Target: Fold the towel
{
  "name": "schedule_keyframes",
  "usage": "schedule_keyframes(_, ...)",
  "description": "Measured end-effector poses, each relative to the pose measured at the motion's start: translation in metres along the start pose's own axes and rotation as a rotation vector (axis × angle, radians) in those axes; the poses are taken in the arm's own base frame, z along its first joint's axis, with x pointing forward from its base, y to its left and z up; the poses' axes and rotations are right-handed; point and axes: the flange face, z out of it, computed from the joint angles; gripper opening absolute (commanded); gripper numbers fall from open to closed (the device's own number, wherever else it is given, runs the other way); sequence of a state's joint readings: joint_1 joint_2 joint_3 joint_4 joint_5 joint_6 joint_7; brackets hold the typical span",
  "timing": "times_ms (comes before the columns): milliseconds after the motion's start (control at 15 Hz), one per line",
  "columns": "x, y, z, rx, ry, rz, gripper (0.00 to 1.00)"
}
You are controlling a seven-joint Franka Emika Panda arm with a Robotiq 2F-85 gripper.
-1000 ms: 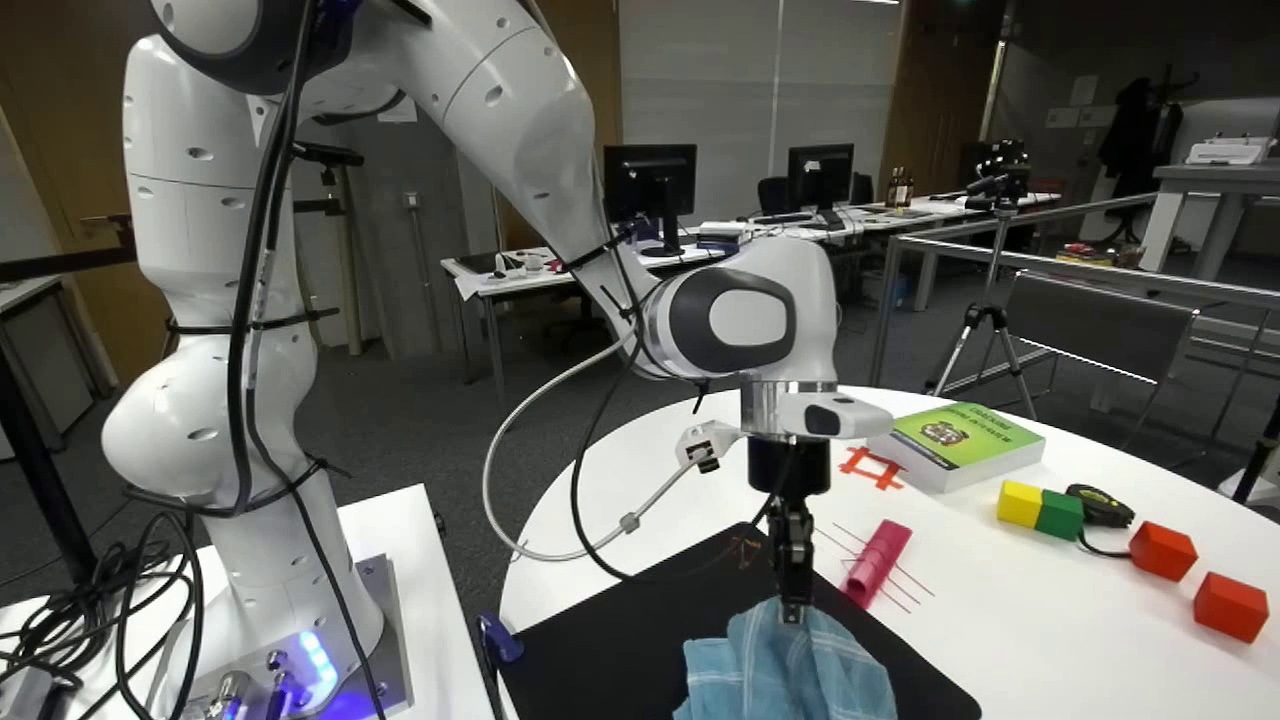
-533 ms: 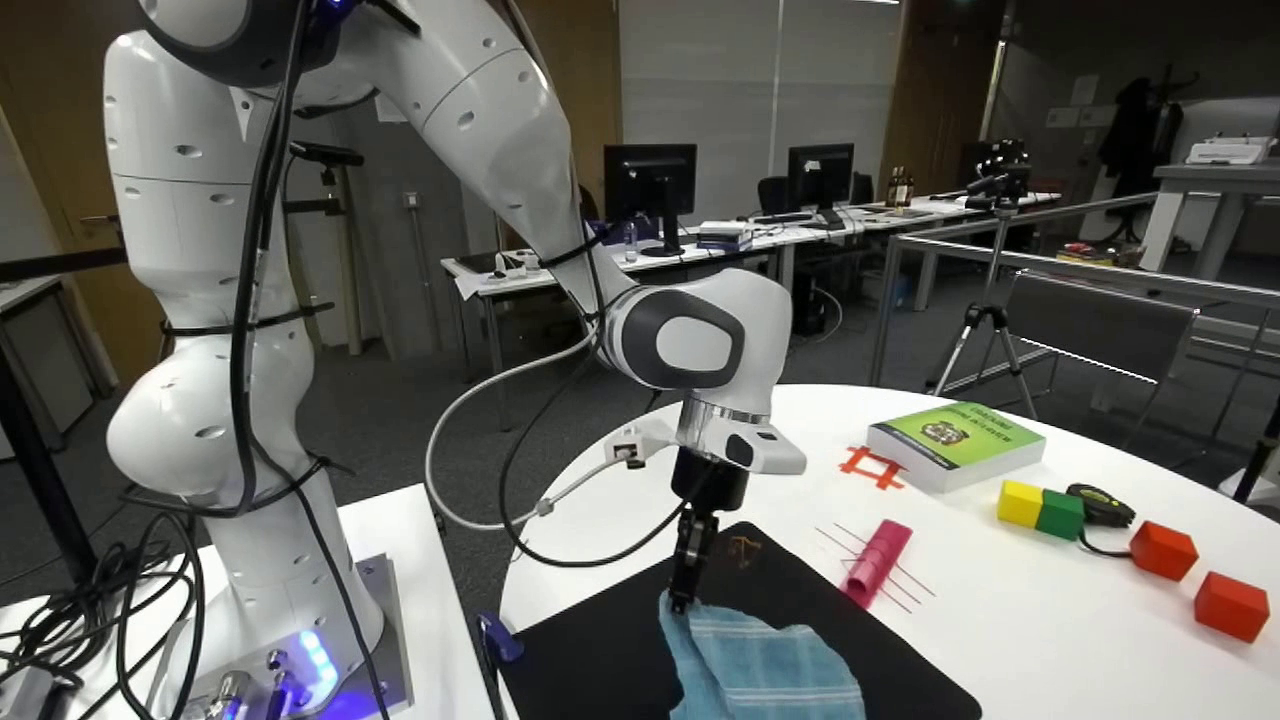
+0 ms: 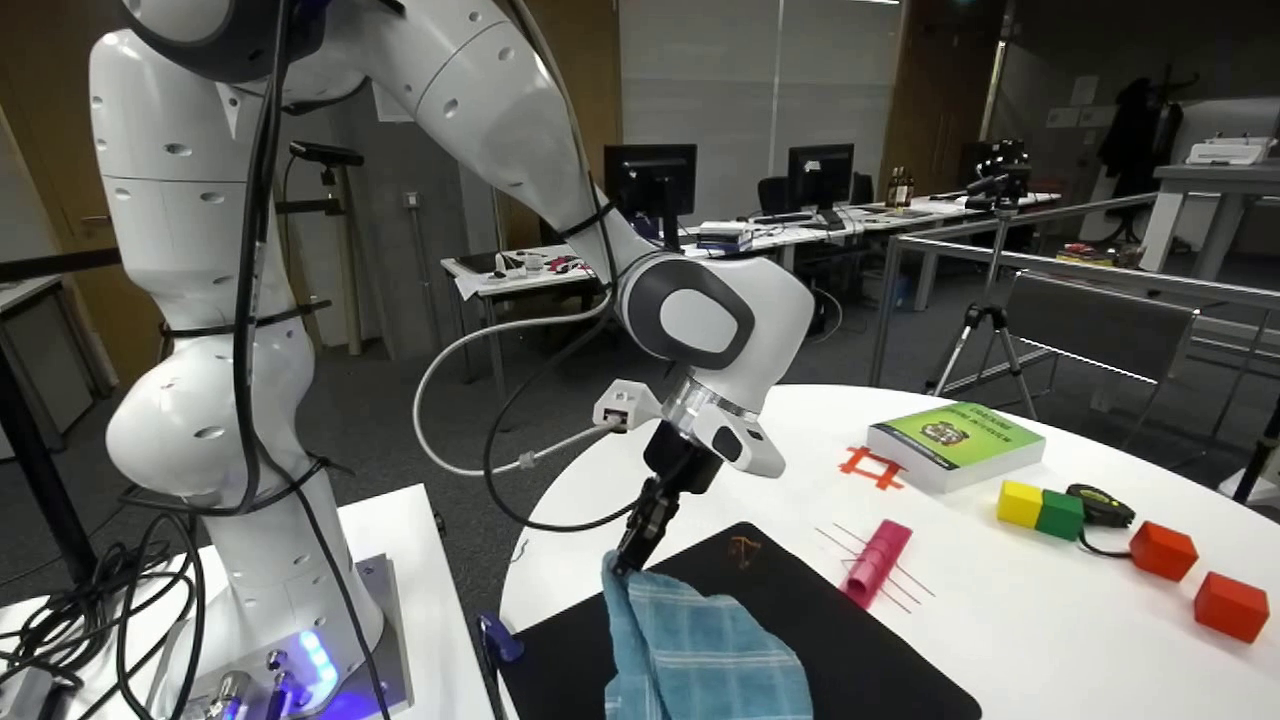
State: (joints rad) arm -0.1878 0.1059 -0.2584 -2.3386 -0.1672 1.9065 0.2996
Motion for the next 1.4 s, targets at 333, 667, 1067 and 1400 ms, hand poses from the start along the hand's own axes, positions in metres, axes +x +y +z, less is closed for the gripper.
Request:
schedule_keyframes(333, 0.014, 0.008, -0.013, 0.025, -0.020, -0.029, 0.03)
schedule_keyframes(667, 0.045, 0.004, -0.012, 0.085, 0.036, 0.003, 0.03)
schedule_keyframes(1067, 0.077, 0.000, -0.003, 0.130, 0.158, 0.035, 0.03)
schedule_keyframes(1400, 0.104, 0.006, 0.000, 0.155, 0.324, 0.078, 0.03)
